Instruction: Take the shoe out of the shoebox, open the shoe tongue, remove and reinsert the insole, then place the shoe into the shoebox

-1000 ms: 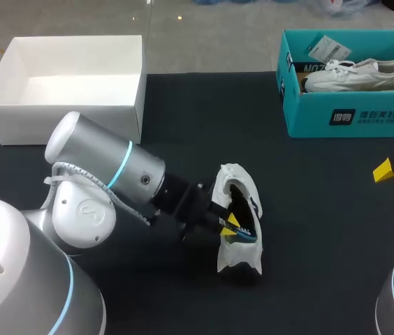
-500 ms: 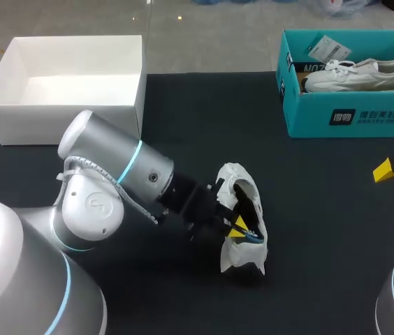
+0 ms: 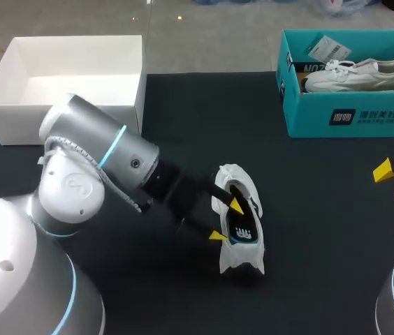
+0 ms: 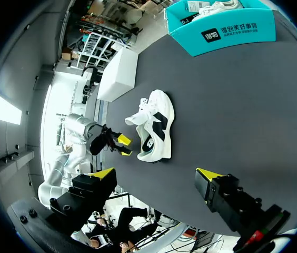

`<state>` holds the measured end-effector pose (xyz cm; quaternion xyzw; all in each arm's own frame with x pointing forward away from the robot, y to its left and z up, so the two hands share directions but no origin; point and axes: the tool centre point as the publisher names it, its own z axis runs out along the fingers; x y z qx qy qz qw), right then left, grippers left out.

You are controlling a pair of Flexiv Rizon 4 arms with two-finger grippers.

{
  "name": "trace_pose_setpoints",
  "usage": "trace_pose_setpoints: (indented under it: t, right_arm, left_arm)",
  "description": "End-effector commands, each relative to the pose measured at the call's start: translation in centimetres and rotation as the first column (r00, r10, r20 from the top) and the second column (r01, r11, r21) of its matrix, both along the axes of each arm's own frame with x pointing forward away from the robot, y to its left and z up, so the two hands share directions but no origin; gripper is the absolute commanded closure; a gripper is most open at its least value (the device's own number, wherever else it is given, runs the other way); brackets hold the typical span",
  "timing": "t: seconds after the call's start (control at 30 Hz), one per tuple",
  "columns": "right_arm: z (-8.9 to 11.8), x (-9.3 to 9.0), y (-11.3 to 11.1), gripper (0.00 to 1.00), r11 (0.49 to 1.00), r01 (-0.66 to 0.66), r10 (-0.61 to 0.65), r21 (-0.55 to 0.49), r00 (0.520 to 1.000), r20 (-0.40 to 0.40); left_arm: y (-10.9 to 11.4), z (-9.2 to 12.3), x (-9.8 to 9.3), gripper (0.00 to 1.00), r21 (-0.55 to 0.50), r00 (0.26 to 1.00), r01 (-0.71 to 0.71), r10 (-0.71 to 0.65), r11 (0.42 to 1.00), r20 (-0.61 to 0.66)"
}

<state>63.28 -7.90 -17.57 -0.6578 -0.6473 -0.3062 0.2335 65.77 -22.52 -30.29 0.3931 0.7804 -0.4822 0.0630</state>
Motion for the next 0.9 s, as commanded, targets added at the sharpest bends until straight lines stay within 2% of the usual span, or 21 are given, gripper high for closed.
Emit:
trace_pose_setpoints:
  t: [0.03, 0.13, 0.6, 0.7, 0.8, 0.9]
  right_arm:
    - [0.1, -0.9, 0.0, 0.00, 0.999, 0.054, -0.054, 0.001, 0.997, 0.052]
    - [0.1, -0.9, 0.0, 0.00, 0.999, 0.054, -0.054, 0.001, 0.997, 0.052]
    - [0.1, -0.9, 0.0, 0.00, 0.999, 0.054, -0.054, 0.001, 0.997, 0.052]
    - [0.1, -0.9, 0.0, 0.00, 0.999, 0.054, -0.054, 0.001, 0.997, 0.052]
    - [0.1, -0.9, 0.0, 0.00, 0.999, 0.054, -0.054, 0.001, 0.997, 0.052]
    - [0.1, -0.9, 0.0, 0.00, 0.999, 0.054, -0.054, 0.001, 0.997, 0.052]
  left_arm:
    - [0.8, 2.1, 1.5, 1.00, 0.168, 0.984, 0.176, -0.172, 0.970, -0.042]
    - [0.8, 2.4, 1.0, 1.00, 0.213, 0.965, 0.257, -0.240, 0.943, -0.102]
    - [0.8, 2.4, 1.0, 1.00, 0.213, 0.965, 0.257, -0.240, 0.943, -0.102]
    - [-0.6, 3.3, 0.7, 1.00, 0.463, 0.944, 0.264, -0.326, 0.846, 0.057]
    - [-1.2, 3.3, 0.5, 1.00, 0.558, 0.860, 0.350, -0.494, 0.752, 0.127]
    - [-1.6, 2.2, 0.6, 1.00, 0.637, 0.787, 0.406, -0.605, 0.655, 0.120]
